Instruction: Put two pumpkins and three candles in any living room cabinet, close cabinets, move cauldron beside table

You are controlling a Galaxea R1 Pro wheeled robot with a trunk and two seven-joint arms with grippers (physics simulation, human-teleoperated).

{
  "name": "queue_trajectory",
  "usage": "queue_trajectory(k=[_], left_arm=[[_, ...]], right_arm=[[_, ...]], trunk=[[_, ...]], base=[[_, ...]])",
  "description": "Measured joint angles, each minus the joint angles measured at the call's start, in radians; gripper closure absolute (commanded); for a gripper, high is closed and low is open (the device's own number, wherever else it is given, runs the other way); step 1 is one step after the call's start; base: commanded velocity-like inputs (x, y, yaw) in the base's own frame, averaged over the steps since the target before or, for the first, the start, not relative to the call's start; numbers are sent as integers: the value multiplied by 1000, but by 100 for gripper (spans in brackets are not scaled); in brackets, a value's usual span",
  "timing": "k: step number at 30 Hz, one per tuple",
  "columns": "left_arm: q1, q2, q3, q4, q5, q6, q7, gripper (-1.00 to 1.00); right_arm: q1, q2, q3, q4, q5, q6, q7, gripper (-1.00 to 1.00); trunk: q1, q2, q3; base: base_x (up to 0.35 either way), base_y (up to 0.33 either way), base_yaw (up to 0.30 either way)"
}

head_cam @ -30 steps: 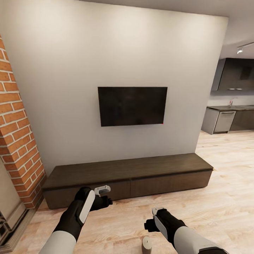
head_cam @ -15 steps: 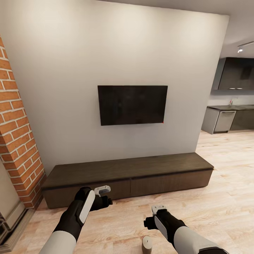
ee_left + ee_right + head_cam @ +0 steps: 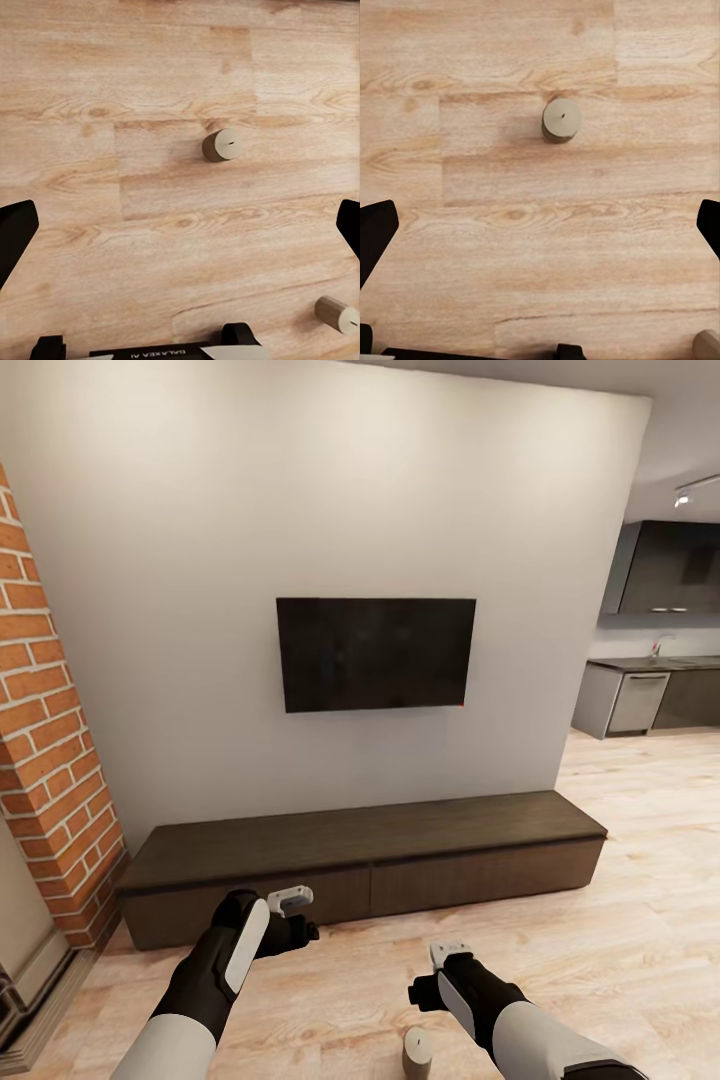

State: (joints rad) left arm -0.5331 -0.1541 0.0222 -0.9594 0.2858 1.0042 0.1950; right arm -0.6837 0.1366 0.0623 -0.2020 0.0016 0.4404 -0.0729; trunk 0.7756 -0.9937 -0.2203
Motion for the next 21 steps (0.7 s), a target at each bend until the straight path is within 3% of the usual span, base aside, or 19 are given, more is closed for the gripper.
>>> queue_trajectory(k=[21], left_arm=[[0,0,0,0,0,0,0,-100]], right_arm=[[0,0,3,1,3,-3,-2,-100]], trunk=[[81,-147,-66]], base=[[0,0,0]])
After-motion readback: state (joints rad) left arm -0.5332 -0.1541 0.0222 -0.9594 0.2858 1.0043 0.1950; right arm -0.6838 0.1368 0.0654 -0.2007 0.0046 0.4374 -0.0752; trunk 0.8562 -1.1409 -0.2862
